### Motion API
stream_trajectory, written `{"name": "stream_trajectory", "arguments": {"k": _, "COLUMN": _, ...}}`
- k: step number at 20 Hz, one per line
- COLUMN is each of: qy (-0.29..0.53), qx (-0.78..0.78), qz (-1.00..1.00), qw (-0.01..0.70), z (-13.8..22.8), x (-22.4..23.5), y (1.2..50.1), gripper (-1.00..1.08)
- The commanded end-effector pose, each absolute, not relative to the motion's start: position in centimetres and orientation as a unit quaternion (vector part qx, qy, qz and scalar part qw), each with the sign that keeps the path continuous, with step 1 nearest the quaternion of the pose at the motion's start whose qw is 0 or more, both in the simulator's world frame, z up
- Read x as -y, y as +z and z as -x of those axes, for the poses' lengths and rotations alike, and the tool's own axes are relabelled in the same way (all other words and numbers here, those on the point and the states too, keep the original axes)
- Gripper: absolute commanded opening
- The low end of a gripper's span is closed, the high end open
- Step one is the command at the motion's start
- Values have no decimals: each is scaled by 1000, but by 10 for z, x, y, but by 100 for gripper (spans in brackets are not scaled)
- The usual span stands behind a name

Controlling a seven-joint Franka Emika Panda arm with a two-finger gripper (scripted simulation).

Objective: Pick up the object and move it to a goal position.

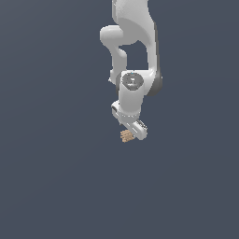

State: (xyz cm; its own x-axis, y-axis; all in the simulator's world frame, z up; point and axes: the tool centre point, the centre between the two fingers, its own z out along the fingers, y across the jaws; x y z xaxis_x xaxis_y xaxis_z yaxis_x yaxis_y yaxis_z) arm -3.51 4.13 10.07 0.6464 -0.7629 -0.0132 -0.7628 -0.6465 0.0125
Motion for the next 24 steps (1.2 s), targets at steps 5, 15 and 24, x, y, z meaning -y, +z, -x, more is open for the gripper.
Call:
{"name": "stream_trajectory", "arguments": {"k": 5, "qy": -4, "qx": 494, "qz": -869, "qw": 2, "z": 39, "x": -43, "y": 94, "gripper": 100}}
{"name": "stream_trajectory", "arguments": {"k": 15, "qy": 0, "qx": 554, "qz": -832, "qw": 0, "z": 42, "x": -44, "y": 89, "gripper": 100}}
{"name": "stream_trajectory", "arguments": {"k": 24, "qy": 0, "qx": 560, "qz": -829, "qw": 0, "z": 42, "x": -44, "y": 86, "gripper": 100}}
